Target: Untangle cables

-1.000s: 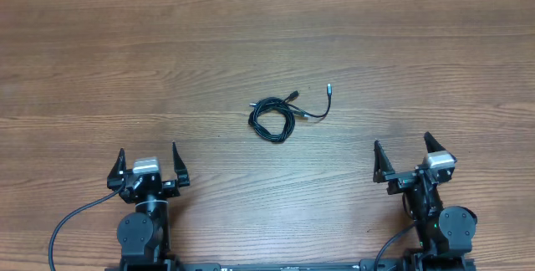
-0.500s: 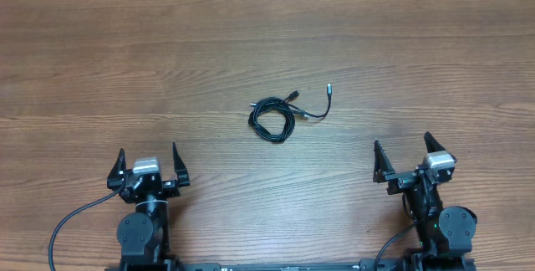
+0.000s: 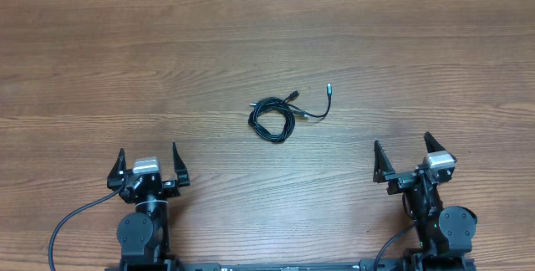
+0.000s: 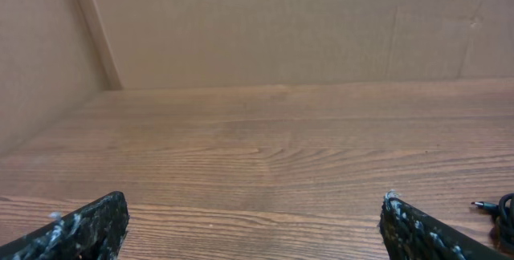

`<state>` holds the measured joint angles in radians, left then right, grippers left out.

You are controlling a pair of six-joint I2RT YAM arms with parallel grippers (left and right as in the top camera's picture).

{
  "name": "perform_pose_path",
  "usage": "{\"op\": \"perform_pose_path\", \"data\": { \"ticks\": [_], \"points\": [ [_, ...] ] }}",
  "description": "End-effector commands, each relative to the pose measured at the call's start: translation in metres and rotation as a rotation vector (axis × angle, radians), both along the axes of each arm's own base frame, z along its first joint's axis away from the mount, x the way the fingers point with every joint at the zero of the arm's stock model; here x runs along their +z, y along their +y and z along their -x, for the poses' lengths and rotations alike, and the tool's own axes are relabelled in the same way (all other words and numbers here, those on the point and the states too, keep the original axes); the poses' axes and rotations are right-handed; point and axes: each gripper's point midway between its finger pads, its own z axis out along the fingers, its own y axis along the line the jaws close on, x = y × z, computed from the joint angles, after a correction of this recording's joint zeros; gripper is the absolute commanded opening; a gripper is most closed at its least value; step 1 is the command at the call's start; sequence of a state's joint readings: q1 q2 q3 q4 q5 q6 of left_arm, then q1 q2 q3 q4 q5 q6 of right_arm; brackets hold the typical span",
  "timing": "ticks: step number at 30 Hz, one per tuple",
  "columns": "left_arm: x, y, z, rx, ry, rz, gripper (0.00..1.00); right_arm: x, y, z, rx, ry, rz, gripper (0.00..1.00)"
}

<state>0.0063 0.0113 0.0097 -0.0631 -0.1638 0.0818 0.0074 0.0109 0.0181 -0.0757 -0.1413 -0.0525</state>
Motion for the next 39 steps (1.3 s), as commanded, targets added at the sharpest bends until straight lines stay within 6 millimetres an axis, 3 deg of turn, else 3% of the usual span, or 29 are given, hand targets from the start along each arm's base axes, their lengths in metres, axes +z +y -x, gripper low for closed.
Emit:
{"op": "perform_pose_path", "data": {
  "ticks": [1,39],
  "points": [
    [-0.0024,-0.0028,-0.0006,-0.014,0.007,-0.011,0.99,-0.0032,-0.0007,-0.0005,-0.006,0.003,0.005,1.00],
    [-0.0023,-0.0031,-0.0007,-0.016,0.006,-0.010,1.00,-0.0033,-0.0007,-0.0005,-0.006,0.003,0.005,1.00]
  ]
}}
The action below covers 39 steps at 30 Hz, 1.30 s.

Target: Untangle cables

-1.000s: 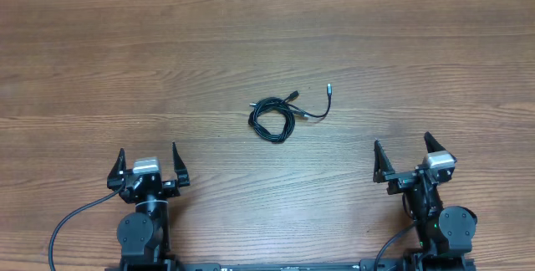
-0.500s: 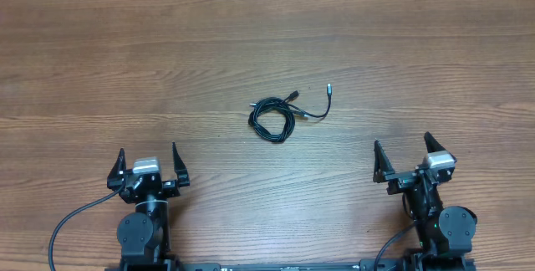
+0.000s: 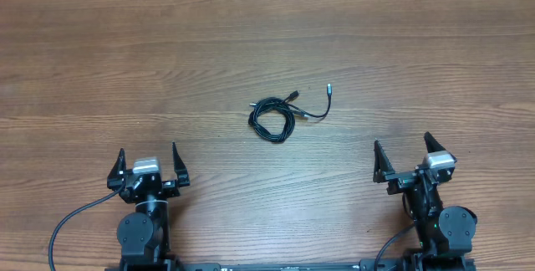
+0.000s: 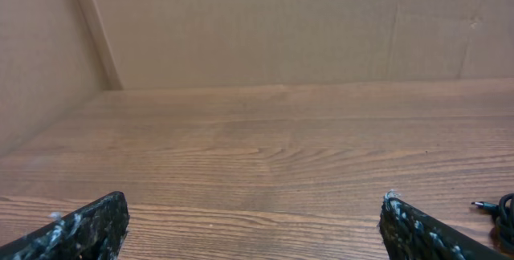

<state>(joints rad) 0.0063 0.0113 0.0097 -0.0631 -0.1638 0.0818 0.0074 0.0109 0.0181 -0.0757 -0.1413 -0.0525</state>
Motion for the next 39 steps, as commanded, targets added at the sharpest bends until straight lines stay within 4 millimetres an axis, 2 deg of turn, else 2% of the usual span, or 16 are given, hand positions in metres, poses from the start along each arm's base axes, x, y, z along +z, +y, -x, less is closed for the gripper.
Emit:
{"op": "perform_pose_path", "data": {
  "ticks": [1,5,8,10,13,29,39],
  "points": [
    [-0.002,-0.005,-0.001,-0.027,0.006,-0.002,0.99,-0.003,-0.001,0.000,-0.006,0.003,0.005,1.00],
    [-0.006,-0.036,-0.002,-0.199,0.013,0.109,1.00,-0.003,-0.001,0.000,-0.006,0.003,0.005,1.00],
    [-0.002,-0.057,0.000,-0.311,0.004,0.273,0.99,-0.003,-0.001,0.000,-0.006,0.003,0.005,1.00],
    [-0.001,-0.066,0.001,-0.355,0.009,0.393,0.99,-0.003,-0.001,0.000,-0.006,0.003,0.005,1.00],
    [-0.001,-0.067,0.001,-0.349,0.012,0.511,0.99,-0.003,-0.001,0.000,-0.006,0.003,0.005,1.00],
    [-0.001,-0.071,0.002,-0.371,0.017,0.518,1.00,-0.003,-0.001,0.000,-0.006,0.003,0.005,1.00],
    [0.003,-0.091,0.009,-0.501,0.037,0.479,1.00,-0.003,-0.001,0.000,-0.006,0.003,0.005,1.00]
  ]
}}
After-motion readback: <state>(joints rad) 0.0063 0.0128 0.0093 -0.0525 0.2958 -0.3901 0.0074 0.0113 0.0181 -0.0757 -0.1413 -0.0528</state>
